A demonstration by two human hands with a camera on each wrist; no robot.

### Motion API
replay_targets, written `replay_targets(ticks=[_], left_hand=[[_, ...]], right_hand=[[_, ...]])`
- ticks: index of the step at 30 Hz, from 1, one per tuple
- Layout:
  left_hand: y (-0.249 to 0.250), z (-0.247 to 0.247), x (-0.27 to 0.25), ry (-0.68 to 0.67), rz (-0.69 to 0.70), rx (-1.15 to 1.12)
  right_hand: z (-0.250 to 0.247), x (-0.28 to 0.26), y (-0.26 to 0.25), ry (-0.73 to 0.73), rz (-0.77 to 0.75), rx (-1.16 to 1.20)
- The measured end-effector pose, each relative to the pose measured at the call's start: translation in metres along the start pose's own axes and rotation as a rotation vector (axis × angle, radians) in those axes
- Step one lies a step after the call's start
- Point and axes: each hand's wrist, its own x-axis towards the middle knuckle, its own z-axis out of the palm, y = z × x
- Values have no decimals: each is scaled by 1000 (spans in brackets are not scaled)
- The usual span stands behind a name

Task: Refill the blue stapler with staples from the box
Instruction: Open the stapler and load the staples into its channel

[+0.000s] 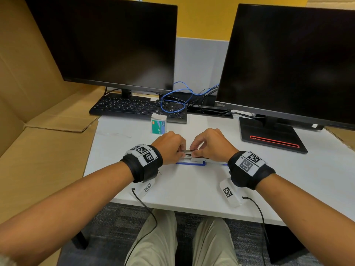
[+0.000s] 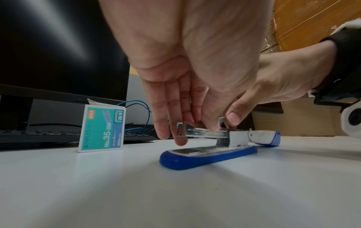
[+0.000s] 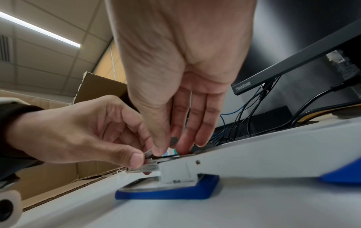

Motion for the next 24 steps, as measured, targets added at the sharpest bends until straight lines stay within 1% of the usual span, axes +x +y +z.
replay_targets(ticks=[5, 12, 20, 24], left_hand=[[0, 1, 2, -9, -13, -8], [0, 1, 8, -61, -36, 24], [-7, -4, 3, -54, -14, -9], [-18, -7, -2, -86, -70, -52]], right_hand=[[0, -1, 1, -8, 11, 10], [4, 4, 2, -19, 31, -20], [6, 5, -1, -43, 1, -80], [11, 7, -6, -60, 2, -63]])
